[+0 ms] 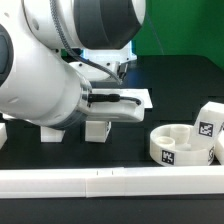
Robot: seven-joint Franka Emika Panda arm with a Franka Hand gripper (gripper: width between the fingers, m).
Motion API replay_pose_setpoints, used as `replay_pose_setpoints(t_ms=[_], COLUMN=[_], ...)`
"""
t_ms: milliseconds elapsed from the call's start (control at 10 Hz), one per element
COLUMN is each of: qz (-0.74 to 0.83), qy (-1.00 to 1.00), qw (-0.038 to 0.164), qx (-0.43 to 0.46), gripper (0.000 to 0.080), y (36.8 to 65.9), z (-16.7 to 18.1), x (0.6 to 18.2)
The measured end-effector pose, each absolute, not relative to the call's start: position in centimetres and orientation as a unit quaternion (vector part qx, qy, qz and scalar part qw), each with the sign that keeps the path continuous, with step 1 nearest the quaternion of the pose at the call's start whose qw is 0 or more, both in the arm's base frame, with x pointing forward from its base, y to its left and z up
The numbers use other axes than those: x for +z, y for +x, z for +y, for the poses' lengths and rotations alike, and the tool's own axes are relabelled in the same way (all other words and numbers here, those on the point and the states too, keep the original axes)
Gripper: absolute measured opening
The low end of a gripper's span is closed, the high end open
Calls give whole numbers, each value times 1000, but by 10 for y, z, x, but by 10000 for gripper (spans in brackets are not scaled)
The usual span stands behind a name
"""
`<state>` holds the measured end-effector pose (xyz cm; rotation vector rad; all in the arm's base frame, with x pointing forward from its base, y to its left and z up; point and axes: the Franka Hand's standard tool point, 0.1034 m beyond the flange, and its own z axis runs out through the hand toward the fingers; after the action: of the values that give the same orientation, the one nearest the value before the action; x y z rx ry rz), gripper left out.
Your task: Assemble stool
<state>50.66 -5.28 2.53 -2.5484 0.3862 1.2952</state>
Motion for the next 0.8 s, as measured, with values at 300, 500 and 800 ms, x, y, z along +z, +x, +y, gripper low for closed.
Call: replay_pose_setpoints(t_ms=[300,500,800], qz=[128,129,127], qy=[-882,-887,-888], qw=[127,124,123], qx=[436,425,424], gripper=[649,649,379], y=[508,509,509], z=[-51,-50,-48], x=[16,10,8])
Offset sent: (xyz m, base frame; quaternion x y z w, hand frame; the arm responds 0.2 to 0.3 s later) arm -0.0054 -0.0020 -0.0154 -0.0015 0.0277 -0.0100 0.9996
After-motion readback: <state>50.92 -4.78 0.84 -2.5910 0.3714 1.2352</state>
